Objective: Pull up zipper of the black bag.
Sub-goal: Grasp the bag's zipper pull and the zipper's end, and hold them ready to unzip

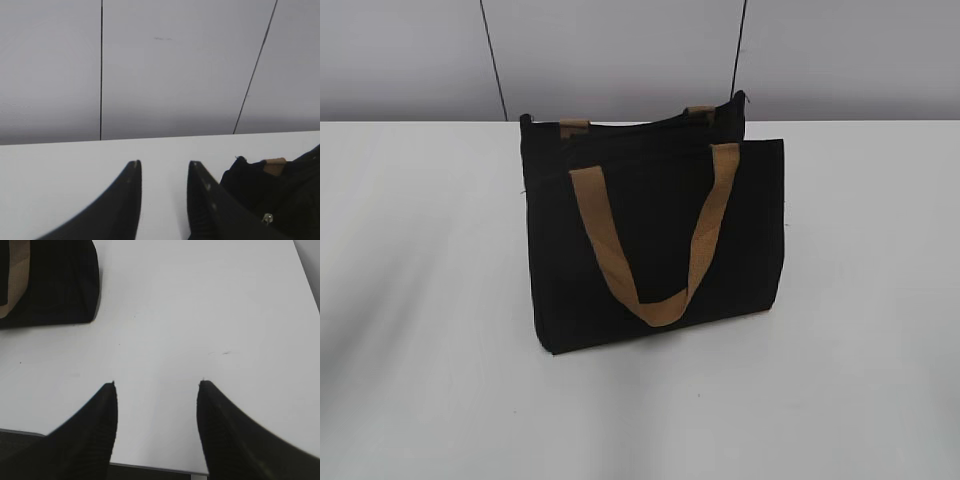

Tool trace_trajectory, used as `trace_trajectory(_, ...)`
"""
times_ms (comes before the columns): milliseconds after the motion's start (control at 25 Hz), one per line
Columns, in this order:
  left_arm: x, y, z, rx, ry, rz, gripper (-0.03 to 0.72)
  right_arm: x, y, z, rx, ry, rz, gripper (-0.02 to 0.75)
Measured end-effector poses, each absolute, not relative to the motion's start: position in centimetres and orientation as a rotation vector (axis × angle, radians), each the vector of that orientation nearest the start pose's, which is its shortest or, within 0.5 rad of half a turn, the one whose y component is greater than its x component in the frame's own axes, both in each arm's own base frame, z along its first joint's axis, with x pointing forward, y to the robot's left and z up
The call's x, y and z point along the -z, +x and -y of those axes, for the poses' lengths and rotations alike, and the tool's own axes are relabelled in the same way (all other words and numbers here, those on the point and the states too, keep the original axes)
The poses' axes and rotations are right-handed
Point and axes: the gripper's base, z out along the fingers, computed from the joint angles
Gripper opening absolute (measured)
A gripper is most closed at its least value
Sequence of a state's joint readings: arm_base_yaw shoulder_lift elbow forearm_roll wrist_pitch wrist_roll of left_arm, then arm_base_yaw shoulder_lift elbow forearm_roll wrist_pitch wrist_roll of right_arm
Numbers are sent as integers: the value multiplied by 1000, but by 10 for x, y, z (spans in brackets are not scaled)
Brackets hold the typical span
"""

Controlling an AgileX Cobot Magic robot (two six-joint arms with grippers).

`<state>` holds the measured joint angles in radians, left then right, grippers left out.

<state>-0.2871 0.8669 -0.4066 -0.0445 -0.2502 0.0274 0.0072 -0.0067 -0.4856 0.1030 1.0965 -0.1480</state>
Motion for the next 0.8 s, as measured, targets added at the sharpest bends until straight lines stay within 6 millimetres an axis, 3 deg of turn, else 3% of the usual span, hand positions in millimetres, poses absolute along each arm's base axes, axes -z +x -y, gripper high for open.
trace_trajectory(800, -218, 206, 60, 269, 153, -1711, 239, -271, -6, -8, -38, -168, -2077, 401)
